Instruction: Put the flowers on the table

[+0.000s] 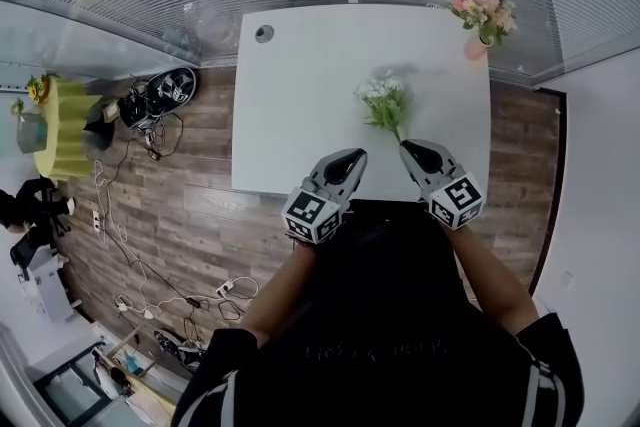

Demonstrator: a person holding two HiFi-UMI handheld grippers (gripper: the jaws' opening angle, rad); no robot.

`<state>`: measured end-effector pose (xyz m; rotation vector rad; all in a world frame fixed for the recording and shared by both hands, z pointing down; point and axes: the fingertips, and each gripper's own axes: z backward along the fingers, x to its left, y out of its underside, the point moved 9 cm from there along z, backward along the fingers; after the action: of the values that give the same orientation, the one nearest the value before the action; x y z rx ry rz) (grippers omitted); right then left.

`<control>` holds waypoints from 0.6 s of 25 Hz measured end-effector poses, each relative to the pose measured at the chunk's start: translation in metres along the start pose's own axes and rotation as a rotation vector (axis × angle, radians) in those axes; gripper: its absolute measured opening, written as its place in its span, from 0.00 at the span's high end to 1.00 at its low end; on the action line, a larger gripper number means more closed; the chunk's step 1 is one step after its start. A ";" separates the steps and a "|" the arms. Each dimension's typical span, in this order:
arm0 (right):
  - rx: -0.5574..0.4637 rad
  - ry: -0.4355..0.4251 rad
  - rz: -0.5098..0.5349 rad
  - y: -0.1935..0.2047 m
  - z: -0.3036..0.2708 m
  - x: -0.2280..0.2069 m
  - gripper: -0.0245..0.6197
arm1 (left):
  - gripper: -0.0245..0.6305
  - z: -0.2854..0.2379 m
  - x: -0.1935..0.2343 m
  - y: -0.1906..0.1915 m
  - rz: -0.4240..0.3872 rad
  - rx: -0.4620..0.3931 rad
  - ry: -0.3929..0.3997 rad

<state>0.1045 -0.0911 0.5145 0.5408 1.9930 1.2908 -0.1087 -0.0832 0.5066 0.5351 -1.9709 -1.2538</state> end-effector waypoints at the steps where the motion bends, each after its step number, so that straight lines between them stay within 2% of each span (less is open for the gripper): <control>1: -0.017 -0.005 0.011 -0.005 0.004 0.004 0.90 | 0.92 0.001 -0.002 -0.005 -0.001 -0.016 0.003; 7: -0.104 -0.021 -0.020 -0.029 0.021 0.018 0.90 | 0.92 0.011 -0.021 -0.029 -0.090 -0.059 0.025; 15: -0.173 -0.053 0.079 -0.061 0.034 0.037 0.90 | 0.92 0.021 -0.032 -0.056 -0.082 -0.144 0.034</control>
<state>0.1062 -0.0703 0.4380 0.5690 1.8113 1.4658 -0.1056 -0.0735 0.4397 0.5660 -1.8307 -1.4156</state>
